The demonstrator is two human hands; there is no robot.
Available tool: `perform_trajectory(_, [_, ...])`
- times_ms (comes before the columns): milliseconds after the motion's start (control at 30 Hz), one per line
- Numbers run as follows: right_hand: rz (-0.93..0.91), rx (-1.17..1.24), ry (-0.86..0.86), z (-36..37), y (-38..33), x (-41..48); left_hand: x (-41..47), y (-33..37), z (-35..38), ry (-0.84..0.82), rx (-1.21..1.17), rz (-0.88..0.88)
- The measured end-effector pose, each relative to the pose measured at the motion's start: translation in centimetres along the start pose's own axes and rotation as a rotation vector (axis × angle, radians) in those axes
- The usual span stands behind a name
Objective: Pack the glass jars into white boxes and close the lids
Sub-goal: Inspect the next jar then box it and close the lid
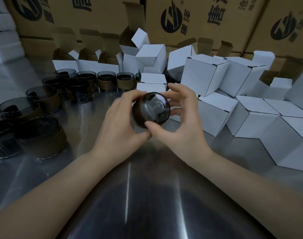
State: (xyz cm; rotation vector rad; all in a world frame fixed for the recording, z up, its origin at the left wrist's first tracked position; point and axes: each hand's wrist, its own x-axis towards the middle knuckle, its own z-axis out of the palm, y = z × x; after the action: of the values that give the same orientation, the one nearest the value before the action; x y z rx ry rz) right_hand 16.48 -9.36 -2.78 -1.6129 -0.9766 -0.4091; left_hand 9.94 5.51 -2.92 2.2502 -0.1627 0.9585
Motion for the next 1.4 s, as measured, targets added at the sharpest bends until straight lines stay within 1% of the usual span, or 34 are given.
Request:
perform_trajectory(67, [0.121,0.106,-0.045,0.1,0.0,0.2,0.1,-0.1,-0.1,0.018,0.074,0.065])
perform_trajectory(133, [0.268,0.261,-0.041,0.2,-0.1,0.5,0.3,-0.2,-0.1,0.019,0.129,0.133])
perform_trajectory(167, [0.352,0.336,-0.018,0.3,-0.1,0.7,0.4,-0.2,-0.1,0.013,0.146,0.145])
perform_trajectory(233, [0.578,0.497,-0.007,0.3,0.2,1.2,0.5,-0.1,0.0,-0.005,0.183,0.163])
perform_trajectory(300, [0.758,0.631,-0.076,0.1,0.4,1.6,0.5,-0.1,0.1,-0.024,0.223,0.2])
perform_trajectory(400, [0.861,0.73,-0.182,-0.3,0.4,1.7,0.5,-0.2,0.2,-0.037,0.242,0.256])
perform_trajectory(467, [0.856,0.748,-0.218,-0.6,0.5,1.7,0.5,-0.2,0.2,-0.049,0.246,0.244])
perform_trajectory(533, [0.833,0.741,-0.211,-0.6,0.4,1.6,0.5,-0.1,0.1,-0.053,0.254,0.214])
perform_trajectory(633, [0.778,0.744,-0.136,-0.4,0.4,1.4,0.5,-0.2,0.0,-0.048,0.251,0.197])
perform_trajectory(767, [0.697,0.755,0.029,-0.5,0.4,1.3,0.3,-0.3,0.0,0.008,0.263,0.171])
perform_trajectory(833, [0.668,0.711,0.078,-0.5,0.3,1.2,0.2,-0.1,0.1,0.027,0.233,0.155])
perform_trajectory(933, [0.629,0.617,0.1,-0.2,0.5,1.1,0.0,0.3,0.1,0.032,0.157,0.123])
perform_trajectory(1067, [0.598,0.549,0.126,0.0,0.5,0.9,-0.4,0.7,0.2,0.03,0.044,0.048])
perform_trajectory(1133, [0.586,0.565,0.124,-0.1,0.4,1.0,-0.4,0.8,0.3,0.034,0.004,0.029])
perform_trajectory(1167, [0.583,0.605,0.127,-0.1,0.4,1.1,-0.4,0.8,0.2,0.038,-0.043,-0.002])
perform_trajectory(1233, [0.583,0.672,0.131,-0.2,0.1,1.2,-0.4,0.8,0.1,0.035,-0.202,-0.118])
perform_trajectory(1300, [0.569,0.646,0.116,-0.1,0.1,1.1,-0.2,0.8,0.0,0.022,-0.358,-0.219])
perform_trajectory(1400, [0.512,0.57,0.096,0.2,0.0,0.8,0.0,1.0,0.0,0.028,-0.555,-0.317])
